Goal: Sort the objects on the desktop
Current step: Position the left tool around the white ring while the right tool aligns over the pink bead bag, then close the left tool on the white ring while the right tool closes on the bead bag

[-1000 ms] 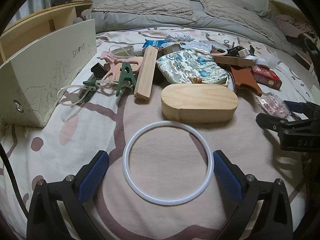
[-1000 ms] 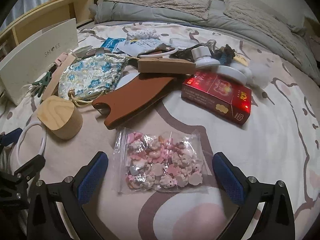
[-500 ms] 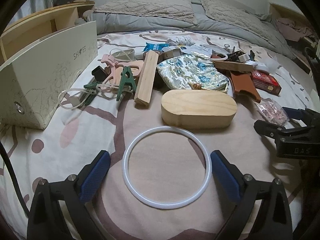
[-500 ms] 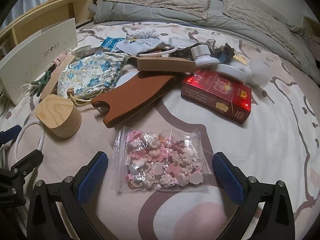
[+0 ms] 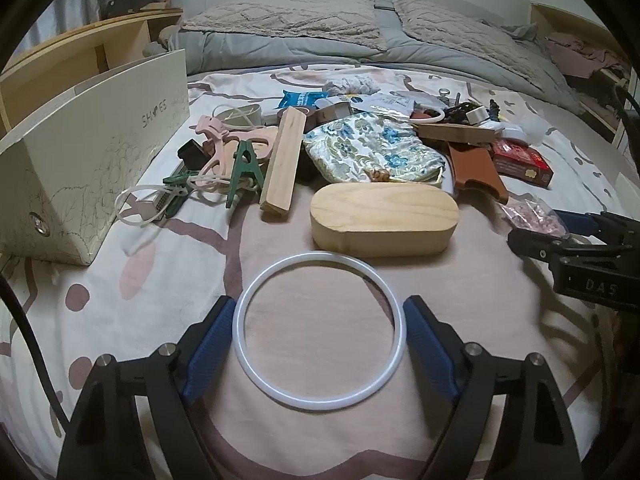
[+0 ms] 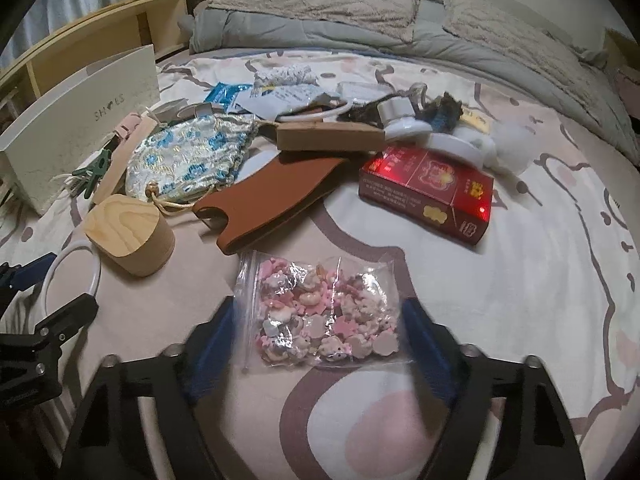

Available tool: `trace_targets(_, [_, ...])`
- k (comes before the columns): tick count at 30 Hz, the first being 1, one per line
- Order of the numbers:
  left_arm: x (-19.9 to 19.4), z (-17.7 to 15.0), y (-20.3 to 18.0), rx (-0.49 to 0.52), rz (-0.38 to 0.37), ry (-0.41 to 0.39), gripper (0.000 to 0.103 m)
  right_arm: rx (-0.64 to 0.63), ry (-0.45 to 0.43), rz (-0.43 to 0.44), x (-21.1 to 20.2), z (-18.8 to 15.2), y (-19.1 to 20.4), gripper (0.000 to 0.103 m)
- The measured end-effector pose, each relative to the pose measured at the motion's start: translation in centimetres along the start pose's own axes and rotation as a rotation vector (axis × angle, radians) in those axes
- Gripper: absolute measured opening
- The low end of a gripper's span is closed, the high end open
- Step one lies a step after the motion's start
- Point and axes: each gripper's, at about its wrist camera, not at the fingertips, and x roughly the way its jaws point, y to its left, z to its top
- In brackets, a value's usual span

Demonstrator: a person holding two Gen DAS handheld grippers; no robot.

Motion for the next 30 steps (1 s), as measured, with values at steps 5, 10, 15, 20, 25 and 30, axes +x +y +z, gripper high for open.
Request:
trace_targets(5, [0.0, 0.0, -0.1, 0.000, 0.000, -0.001, 0.085, 0.001, -0.022, 0.004, -0.4, 0.1, -0.1, 0.056])
trace_targets(10, [-0.1, 0.1, -0.1, -0.003, -0.002, -0.004, 0.085, 0.004, -0.054, 0.012, -1.0, 0.3, 0.0, 0.042])
trace_targets(15, [-0.1, 0.2, -0.1, 0.003, 0.003, -0.005, 0.085, 0.031, -0.066, 0.032, -1.3, 0.4, -0.5, 0.037])
trace_targets(20, [-0.1, 0.2, -0.1, 0.000, 0.000, -0.004, 0.085, 0.034, -0.070, 0.033, -1.5, 0.3, -0.5, 0.035])
trace_targets(25, [-0.2, 0.2, 0.0, -0.001, -0.001, -0.007, 0.085, 0.044, -0.069, 0.037, -1.6, 0.3, -0.6, 0.035])
trace_targets(30, [-0.4, 0.4, 0.0, -0.004, -0.002, -0.014, 0.085, 0.050, -0.067, 0.042, -1.6, 0.3, -0.6, 0.035])
